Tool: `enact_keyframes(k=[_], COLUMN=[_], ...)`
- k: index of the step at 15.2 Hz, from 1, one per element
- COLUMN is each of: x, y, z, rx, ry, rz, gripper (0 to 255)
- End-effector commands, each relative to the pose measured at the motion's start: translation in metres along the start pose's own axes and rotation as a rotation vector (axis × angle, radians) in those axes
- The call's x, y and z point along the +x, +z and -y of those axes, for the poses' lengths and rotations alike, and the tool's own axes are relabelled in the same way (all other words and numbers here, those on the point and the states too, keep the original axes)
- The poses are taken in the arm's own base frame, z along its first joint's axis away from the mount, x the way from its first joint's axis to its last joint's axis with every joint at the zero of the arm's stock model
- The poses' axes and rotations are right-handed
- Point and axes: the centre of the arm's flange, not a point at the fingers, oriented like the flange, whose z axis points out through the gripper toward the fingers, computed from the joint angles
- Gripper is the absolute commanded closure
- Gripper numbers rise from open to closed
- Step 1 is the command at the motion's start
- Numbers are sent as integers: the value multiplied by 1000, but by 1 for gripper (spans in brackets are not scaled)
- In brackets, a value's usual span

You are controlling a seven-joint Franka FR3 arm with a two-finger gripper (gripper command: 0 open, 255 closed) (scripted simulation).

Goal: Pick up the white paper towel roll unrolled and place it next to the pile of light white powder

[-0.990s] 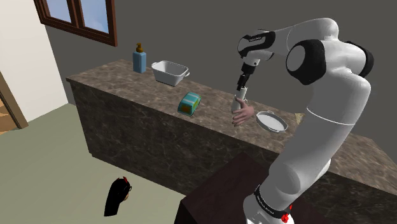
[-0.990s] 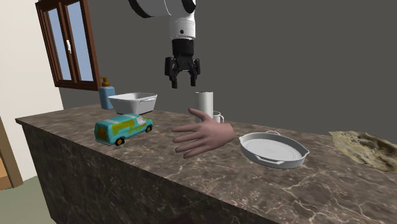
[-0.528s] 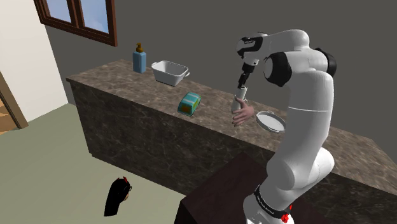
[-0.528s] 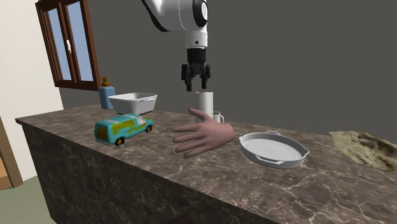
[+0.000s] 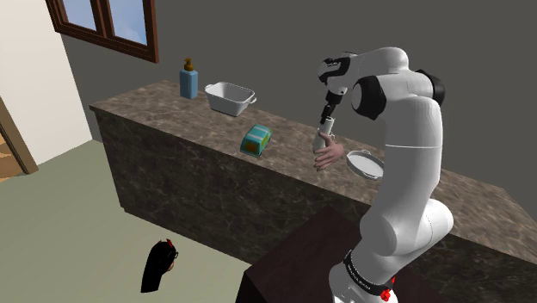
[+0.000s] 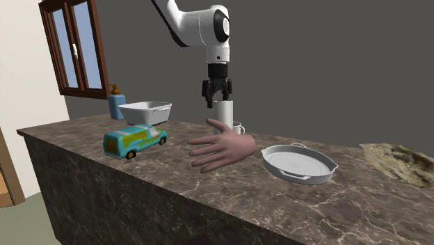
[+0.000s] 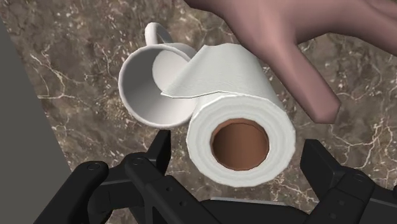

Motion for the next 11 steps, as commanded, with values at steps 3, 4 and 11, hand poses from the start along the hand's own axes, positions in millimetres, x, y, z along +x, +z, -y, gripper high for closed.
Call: enact_keyframes(k=[3,4,11], x=[0,0,0], y=[7,7,7], z=[0,0,0], rx=[0,0,0], ry=[0,0,0], rz=[0,0,0], gripper=[0,0,255])
